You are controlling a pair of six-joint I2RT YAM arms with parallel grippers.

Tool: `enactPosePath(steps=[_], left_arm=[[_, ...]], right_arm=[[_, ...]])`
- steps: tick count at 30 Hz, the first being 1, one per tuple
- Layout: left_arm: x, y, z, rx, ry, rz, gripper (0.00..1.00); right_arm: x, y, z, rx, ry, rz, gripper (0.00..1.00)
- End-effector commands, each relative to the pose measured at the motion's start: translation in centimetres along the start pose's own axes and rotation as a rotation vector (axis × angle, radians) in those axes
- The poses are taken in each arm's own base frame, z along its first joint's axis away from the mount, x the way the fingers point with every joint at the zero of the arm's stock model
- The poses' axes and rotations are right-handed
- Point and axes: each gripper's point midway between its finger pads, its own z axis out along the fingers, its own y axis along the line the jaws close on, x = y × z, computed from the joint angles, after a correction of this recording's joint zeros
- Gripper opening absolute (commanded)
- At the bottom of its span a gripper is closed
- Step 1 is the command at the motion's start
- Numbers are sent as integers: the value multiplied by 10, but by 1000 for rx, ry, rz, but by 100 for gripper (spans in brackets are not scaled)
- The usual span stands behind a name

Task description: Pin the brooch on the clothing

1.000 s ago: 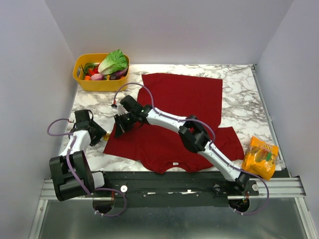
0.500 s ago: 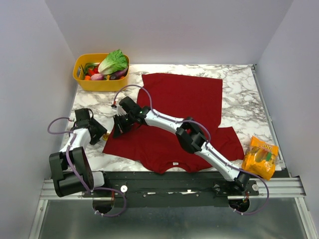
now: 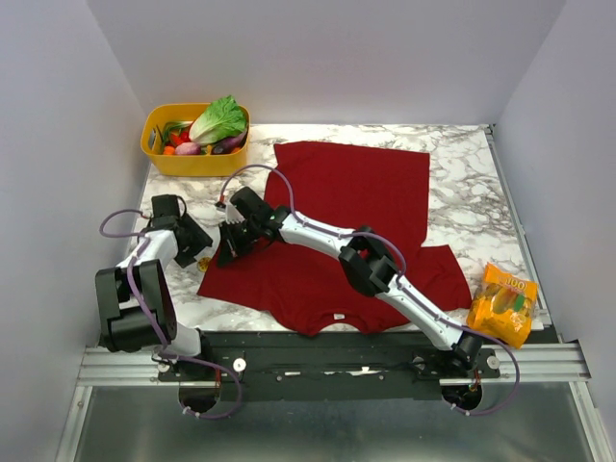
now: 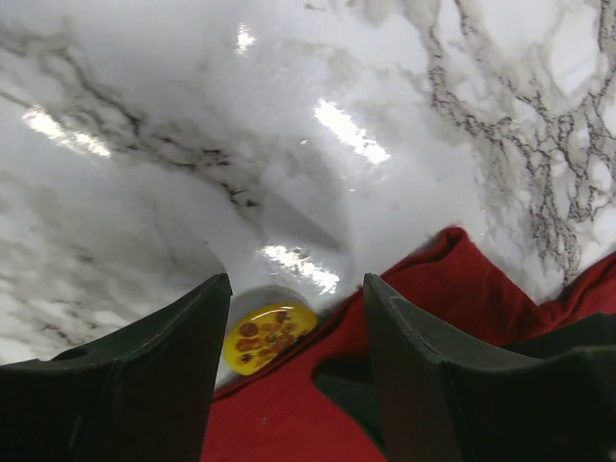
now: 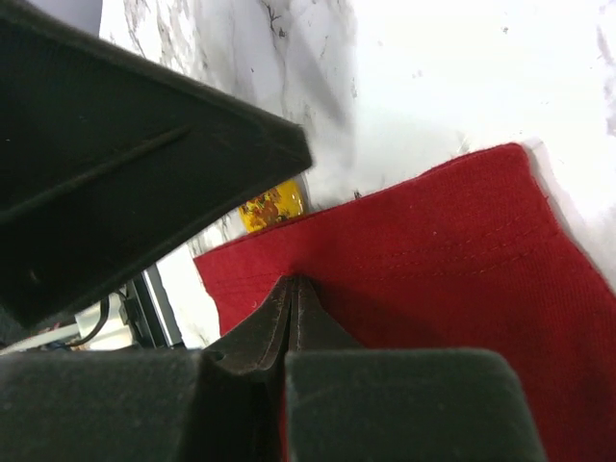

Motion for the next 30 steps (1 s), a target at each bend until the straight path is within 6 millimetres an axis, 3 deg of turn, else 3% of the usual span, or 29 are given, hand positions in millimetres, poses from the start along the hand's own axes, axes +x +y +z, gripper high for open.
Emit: enactPosePath(steps=[1,10,20,30], left_arm=[[34,9,2,-72,148,44,67],[1,19,-28,-204,60,121,69],[32,9,-14,-176,170,181,71],[30,9,-14,-228,149,206,71]], right_arm=[[39,-39,10,102,84,60,6],[47,-46,-3,131,106,80,3],[51,-53,-11,163,118,86,3],[49,-63,-20,189,119,99,2]])
